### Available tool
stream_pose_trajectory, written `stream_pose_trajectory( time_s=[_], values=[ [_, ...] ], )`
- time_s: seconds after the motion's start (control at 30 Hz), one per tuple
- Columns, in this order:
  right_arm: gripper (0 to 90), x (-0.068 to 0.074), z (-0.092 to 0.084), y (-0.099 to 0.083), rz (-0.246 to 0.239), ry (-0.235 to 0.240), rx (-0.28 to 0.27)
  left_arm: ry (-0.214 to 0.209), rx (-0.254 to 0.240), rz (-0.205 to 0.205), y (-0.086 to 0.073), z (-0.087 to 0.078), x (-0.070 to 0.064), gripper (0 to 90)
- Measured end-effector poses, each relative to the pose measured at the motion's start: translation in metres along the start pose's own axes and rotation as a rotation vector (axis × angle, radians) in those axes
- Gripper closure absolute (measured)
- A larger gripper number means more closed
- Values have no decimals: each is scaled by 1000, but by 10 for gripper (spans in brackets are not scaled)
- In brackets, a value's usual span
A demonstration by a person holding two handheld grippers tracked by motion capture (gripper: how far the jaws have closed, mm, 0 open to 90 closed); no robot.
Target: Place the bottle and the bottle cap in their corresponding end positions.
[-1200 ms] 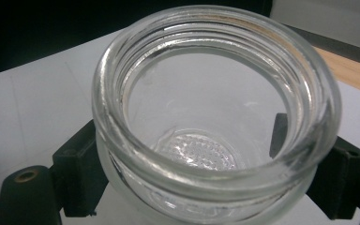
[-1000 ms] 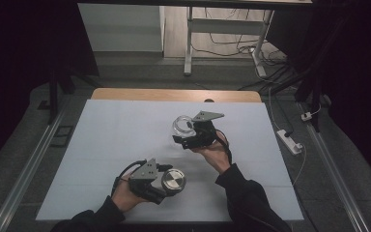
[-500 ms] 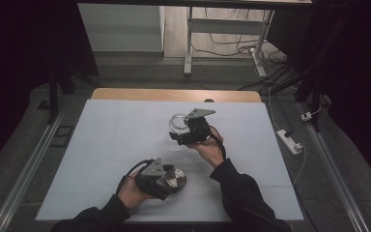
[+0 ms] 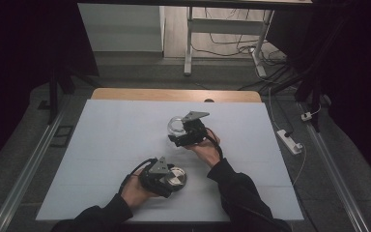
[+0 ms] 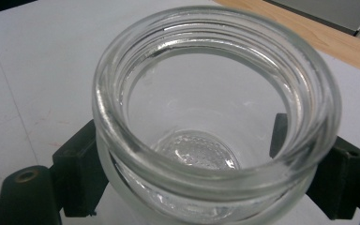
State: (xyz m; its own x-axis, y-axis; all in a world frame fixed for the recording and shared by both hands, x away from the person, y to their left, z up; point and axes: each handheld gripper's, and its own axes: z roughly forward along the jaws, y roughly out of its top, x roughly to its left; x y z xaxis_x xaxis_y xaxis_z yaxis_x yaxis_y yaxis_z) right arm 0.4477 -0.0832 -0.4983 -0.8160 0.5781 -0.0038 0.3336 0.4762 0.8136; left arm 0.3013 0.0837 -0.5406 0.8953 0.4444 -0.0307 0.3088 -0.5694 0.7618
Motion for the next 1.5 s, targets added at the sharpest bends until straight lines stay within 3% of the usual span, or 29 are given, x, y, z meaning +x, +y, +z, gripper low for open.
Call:
stream_pose_trajectory(
  time_s=[0.23, 0.4, 0.6, 0.73, 0.77, 1.0, 1.2, 1.5],
  values=[
    [145, -2, 5, -6, -5, -11, 15, 8, 42, -28, 2, 4, 2, 207],
    [144, 1, 8, -8, -22, -21, 18, 10, 54, -18, 2, 4, 1, 206],
    [138, 1, 10, -6, -6, -25, 41, 3, 69, -21, 1, 5, 3, 200],
    [125, 1, 10, -8, 1, -21, 38, 10, 94, 0, 2, 5, 1, 125],
    [81, 1, 11, -9, -3, -8, 46, -3, 89, 15, 2, 5, 1, 104],
    [9, 2, 9, -9, 3, 19, 28, -9, 38, -38, 0, 1, 5, 41],
    [0, 2, 3, -8, 9, 34, 13, -62, 7, -97, -1, -5, 9, 25],
    [0, 2, -11, -4, 20, 46, -15, -96, -35, -153, -3, -22, 13, 20]
  ],
)
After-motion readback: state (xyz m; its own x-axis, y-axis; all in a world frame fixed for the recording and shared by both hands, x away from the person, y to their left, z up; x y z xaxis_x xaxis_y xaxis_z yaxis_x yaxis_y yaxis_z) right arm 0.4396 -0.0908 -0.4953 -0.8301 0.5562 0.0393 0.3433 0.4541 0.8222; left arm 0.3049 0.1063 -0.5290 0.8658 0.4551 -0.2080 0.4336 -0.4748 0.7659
